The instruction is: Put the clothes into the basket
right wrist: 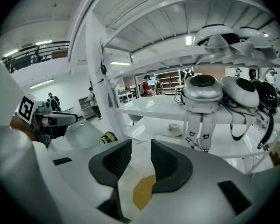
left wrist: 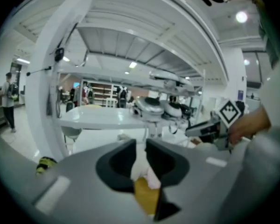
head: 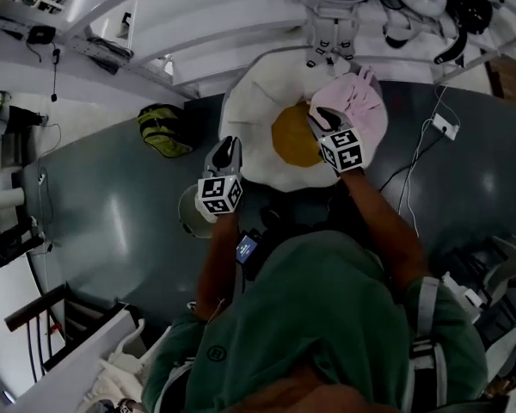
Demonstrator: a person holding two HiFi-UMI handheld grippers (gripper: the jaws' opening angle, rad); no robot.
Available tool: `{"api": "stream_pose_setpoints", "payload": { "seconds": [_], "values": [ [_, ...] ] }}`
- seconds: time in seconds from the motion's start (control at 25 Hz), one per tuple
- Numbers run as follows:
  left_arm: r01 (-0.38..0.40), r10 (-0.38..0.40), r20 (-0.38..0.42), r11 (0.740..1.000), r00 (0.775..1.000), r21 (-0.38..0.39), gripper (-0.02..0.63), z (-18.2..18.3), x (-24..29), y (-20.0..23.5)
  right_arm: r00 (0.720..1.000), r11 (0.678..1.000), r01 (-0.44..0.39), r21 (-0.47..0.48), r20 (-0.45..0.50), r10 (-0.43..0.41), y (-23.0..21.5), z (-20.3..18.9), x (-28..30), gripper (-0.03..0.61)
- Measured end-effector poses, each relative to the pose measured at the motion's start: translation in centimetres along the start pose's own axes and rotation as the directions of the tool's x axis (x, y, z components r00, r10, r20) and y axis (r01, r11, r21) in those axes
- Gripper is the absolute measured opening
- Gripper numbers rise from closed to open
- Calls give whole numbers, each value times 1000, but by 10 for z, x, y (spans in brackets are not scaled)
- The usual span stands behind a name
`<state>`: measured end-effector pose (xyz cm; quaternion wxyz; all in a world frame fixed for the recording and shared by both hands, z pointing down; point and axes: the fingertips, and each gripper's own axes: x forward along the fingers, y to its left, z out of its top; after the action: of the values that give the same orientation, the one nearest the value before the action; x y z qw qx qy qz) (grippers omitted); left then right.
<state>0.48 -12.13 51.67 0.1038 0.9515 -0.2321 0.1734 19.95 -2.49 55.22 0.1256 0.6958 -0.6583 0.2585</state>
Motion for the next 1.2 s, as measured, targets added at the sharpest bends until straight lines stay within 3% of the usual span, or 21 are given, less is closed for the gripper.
{"api": "stream_pose_setpoints", "payload": {
  "seconds": [0.32,0.6,0.92,1.2],
  "values": [
    [137,-134,-96,990,986,21,58,-30,184,-136,996,993,74,96,-64,-68,-196,-60,-1,131],
    [253,-233,-208,965,950,74,85,-106,330,-219,982,971,142,190,-148,-114,-321,-147,28,196],
    [264,-220,-312,958,924,109,130,-200,434,-245,961,952,164,260,-258,-95,-388,-254,87,230],
    [244,-191,-385,965,903,92,169,-294,496,-247,950,952,137,273,-308,-48,-406,-329,153,241]
  ]
}}
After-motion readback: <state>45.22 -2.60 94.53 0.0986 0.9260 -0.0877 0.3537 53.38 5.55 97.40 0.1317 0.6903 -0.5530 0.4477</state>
